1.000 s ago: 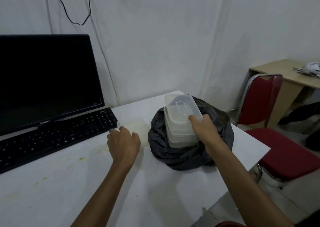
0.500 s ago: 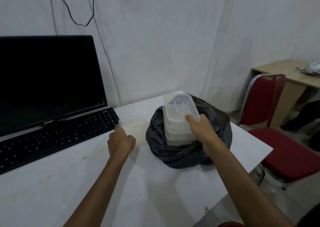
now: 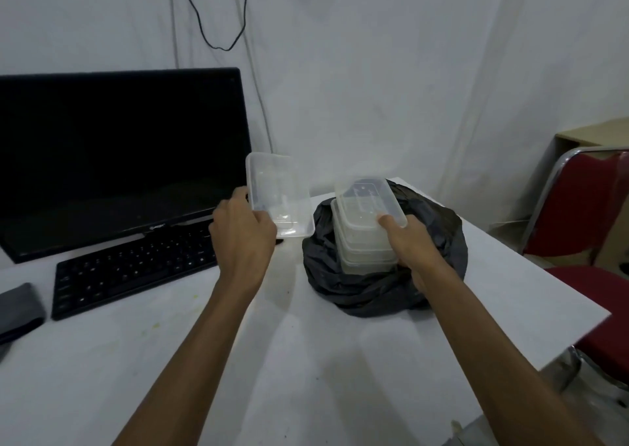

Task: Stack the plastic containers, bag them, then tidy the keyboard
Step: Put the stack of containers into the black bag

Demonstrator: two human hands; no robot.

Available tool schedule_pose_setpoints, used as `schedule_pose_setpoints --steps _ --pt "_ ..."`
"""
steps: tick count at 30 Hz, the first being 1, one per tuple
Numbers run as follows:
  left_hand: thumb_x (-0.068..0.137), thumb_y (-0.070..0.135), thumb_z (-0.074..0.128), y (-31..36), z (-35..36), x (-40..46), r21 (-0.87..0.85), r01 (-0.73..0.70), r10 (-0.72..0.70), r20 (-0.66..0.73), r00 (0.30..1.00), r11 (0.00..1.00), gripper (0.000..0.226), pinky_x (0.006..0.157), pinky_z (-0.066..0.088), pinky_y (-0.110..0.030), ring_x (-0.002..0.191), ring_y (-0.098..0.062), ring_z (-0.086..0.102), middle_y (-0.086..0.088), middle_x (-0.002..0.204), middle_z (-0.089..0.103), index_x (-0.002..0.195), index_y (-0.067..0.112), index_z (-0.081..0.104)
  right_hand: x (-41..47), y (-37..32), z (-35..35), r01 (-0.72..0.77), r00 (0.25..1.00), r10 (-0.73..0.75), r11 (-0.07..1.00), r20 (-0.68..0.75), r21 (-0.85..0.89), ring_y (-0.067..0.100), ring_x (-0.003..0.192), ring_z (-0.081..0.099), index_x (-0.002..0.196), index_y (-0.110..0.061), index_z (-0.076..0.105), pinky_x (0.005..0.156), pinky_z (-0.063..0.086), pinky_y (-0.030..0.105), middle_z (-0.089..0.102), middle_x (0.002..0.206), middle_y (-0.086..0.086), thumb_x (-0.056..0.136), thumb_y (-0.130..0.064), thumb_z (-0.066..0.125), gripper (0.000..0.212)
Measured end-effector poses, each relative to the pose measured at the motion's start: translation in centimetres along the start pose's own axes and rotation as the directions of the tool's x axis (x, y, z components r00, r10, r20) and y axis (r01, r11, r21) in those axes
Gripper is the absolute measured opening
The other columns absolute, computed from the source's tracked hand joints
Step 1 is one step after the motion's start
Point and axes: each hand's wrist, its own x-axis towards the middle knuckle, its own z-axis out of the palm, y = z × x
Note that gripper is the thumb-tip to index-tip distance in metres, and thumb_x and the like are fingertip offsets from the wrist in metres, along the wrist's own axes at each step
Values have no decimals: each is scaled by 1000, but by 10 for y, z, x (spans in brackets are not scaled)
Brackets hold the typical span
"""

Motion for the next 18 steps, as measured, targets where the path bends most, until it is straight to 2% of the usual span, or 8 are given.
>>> schedule_pose_setpoints --steps 3,4,7,8,10,12,14,18 --pt "93 5 56 10 -15 7 -57 -9 7 -40 999 998 53 86 55 -32 87 -27 72 -12 93 73 145 11 61 -3 -8 18 15 999 -16 1000 29 24 26 110 62 134 -15 55 89 52 41 64 118 2 103 -50 60 46" --pt "94 5 58 16 -19 8 -89 -2 -2 -38 999 996 52 87 55 -32 86 -24 72 -9 90 74 146 11 62 -4 -9 23 23 999 -24 999 44 31 24 110 62 135 -16 55 90 52 41 65 120 2 104 -50 59 46" --pt "94 8 64 30 -26 16 -198 57 -57 4 998 979 49 103 59 -48 85 -20 73 3 74 71 143 12 65 -12 -12 33 46 989 -53 998 141 52 18 113 60 135 -20 56 102 51 42 64 126 -3 108 -56 49 45" --pt "93 11 65 31 -25 19 -221 75 -73 19 997 972 49 103 58 -54 88 -22 74 7 70 70 142 14 66 -15 -13 35 45 983 -54 997 178 56 17 114 58 133 -22 56 108 50 43 62 125 -6 108 -62 43 49" --pt "89 19 65 36 -23 23 -274 110 -98 58 994 956 50 99 59 -56 93 -26 75 9 65 70 140 17 68 -18 -14 38 31 977 -41 998 211 48 18 115 58 130 -21 58 113 48 48 63 124 -6 104 -75 31 66" --pt "85 28 65 38 -18 26 -329 158 -126 117 985 931 54 93 63 -53 93 -28 76 8 69 73 139 20 68 -17 -14 40 24 982 -33 999 188 47 23 125 59 139 -24 59 115 47 54 64 135 -2 100 -82 25 78" --pt "86 27 67 43 -12 27 -343 191 -134 183 974 920 50 89 65 -48 88 -27 77 -1 82 75 136 20 69 -15 -14 39 19 988 -29 998 151 67 23 128 58 140 -29 61 115 46 53 65 136 -4 101 -81 25 75" --pt "93 21 70 46 -2 25 -278 179 -114 236 965 944 36 84 64 -34 83 -21 75 -10 97 75 129 15 73 -12 -11 32 50 992 -58 996 109 70 23 115 66 111 -23 72 108 52 49 73 119 1 108 -66 39 54"
